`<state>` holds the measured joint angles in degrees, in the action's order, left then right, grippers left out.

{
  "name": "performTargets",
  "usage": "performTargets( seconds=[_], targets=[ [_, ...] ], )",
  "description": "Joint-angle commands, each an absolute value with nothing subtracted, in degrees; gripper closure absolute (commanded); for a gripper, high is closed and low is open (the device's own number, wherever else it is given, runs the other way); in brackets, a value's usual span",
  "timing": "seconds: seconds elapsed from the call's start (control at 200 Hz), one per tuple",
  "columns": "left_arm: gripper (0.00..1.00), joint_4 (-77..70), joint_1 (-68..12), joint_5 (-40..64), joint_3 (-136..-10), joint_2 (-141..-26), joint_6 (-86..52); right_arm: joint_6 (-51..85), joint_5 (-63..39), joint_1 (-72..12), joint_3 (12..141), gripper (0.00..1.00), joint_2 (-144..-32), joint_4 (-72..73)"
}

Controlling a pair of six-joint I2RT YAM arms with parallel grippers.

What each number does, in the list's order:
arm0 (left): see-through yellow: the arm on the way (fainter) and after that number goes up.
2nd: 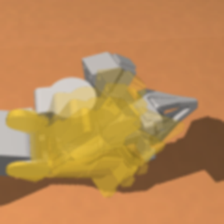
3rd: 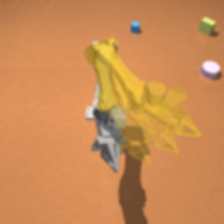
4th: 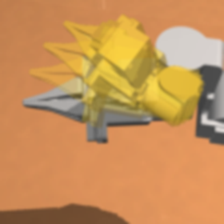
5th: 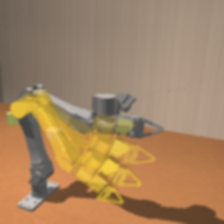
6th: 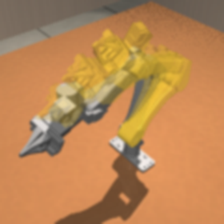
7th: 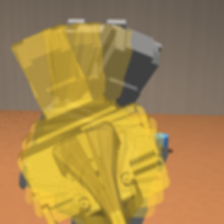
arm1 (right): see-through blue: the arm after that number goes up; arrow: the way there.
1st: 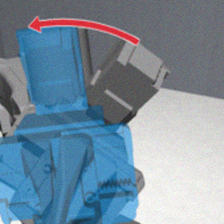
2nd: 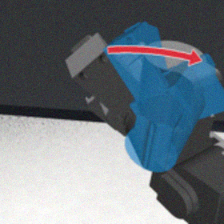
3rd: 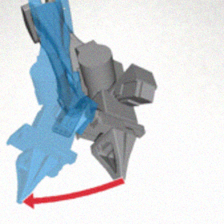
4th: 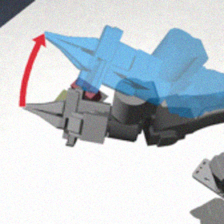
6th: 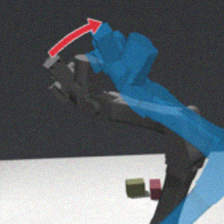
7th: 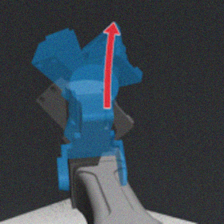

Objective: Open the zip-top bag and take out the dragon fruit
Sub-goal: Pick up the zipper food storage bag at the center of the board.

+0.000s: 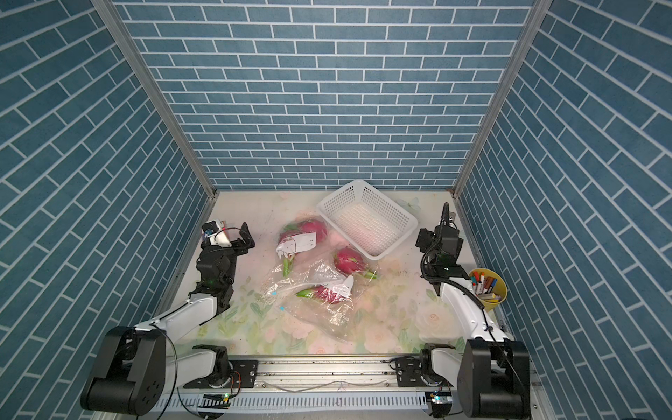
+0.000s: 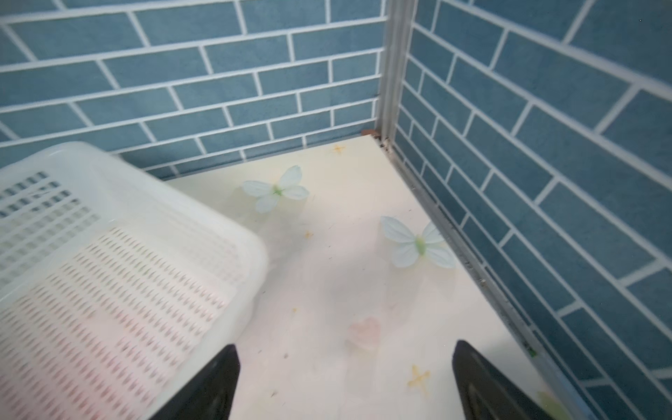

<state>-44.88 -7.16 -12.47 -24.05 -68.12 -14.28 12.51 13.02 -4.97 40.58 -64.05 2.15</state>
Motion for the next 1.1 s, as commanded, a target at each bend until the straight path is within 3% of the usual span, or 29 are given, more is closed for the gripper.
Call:
performTargets(
  seconds=[0.0,0.265,0.465,0.755,0.895,1.095],
  targets=[
    [0.0,-35.69,-9.08,-8.69,-25.99,-66.72,-25.73,19.08,9.77,-10.57,43.86,0.11,-60.71,-14.1],
    [0.0,-30.58,-10.11,0.32,-18.97,-57.32,-35.92,27.32,0.61,-29.3,45.35,0.2,-61.44,-13.39],
    [0.0,-24.22,-10.02,-0.94,-14.2,-49.08,-36.73,26.19,3.4,-44.96,48.37,0.22,-72.09,-4.84],
    [0.0,-24.96,-9.93,0.36,-11.43,-47.28,-37.01,23.55,3.55,-51.59,60.44,0.26,-89.48,-0.95],
    [0.0,-25.04,-9.84,1.97,-11.62,-47.28,-36.01,23.79,3.32,-51.63,64.23,0.39,-94.08,-1.5],
    [0.01,-25.35,-9.89,6.98,-11.09,-48.2,-36.71,25.13,3.86,-51.64,66.24,0.71,-97.01,-2.7]
  ],
)
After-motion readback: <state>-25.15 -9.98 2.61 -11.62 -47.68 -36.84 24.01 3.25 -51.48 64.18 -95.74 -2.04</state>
